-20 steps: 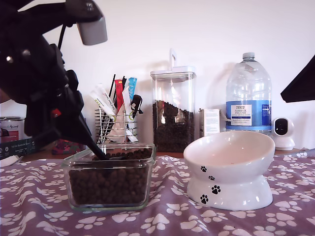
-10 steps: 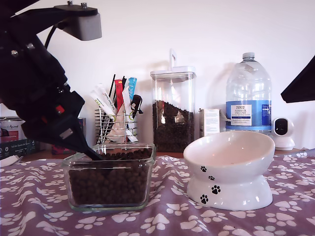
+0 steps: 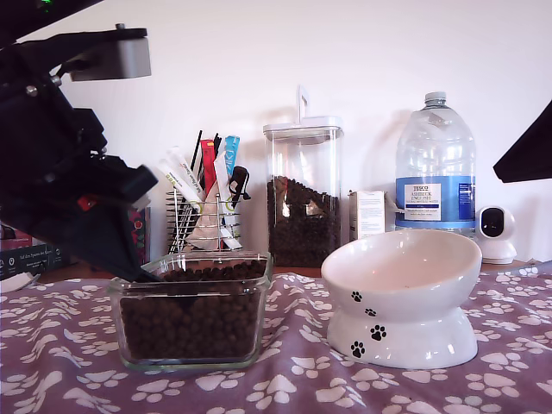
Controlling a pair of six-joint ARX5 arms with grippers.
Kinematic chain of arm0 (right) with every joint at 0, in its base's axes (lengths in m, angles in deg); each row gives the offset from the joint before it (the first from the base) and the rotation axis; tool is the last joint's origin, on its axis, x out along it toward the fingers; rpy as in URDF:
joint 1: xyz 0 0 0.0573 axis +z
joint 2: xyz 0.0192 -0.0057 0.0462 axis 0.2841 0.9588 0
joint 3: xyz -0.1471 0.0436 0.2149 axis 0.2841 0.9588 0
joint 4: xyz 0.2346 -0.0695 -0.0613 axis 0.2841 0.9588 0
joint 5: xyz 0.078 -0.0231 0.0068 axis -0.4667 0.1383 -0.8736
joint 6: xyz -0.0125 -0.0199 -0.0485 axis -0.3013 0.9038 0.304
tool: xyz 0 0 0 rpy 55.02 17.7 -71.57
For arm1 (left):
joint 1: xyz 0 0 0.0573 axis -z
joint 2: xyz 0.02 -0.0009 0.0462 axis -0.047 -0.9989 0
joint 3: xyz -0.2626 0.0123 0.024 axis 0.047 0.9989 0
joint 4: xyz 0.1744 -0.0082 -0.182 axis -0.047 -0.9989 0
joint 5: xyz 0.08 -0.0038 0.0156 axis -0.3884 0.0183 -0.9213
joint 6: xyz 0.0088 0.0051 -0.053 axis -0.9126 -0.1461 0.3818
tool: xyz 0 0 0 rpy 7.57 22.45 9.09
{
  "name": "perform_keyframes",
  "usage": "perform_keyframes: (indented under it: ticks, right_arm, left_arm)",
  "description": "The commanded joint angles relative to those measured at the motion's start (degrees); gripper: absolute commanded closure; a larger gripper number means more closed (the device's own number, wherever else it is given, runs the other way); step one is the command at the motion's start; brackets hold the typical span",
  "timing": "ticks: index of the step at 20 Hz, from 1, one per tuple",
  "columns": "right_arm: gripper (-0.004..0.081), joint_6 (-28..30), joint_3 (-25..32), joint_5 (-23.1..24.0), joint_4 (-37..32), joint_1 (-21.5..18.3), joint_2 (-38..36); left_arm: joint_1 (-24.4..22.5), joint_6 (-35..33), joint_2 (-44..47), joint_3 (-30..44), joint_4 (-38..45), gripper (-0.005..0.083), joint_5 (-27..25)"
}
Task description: Measure one spoon of cat food and pour it into the food bowl
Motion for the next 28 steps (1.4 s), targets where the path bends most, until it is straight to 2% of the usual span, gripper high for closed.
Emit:
perform_keyframes:
  ticks: [1,6,14,18,24,28]
  right_arm:
    - [0.0782,-0.02,-0.33,-0.07,-0.02,0.24,0.28]
    - [0.0782,-0.02,-0.33,-0.07,0.09,0.24,0.28]
    - [0.0782,-0.02,-0.33,-0.07,0.09,0.24,0.28]
    - [0.0782,-0.02,-0.33,-0.07,0.07,0.24,0.28]
    - [0.0782,-0.02,-0.33,-0.04,0.07,0.24,0.28]
    - [0.0782,-0.02,-0.33,-0.07,0.09,0.24,0.28]
  left_arm:
    - [-0.68,2.40,-0.57,0.87,-0.98,0.0794,2.01]
    - [-2.69,7.85,-0.57,0.87,-0.90,0.0794,7.82]
    - [-5.90,14.40,-0.57,0.87,-1.22,0.0794,10.36]
    - [-8.37,17.64,-0.57,0.87,-1.07,0.0794,14.45]
    - [-10.40,18.14,-0.52,0.87,-0.57,0.0794,18.16]
    - [-10.60,17.73,0.98,0.87,-0.66,0.0794,18.34]
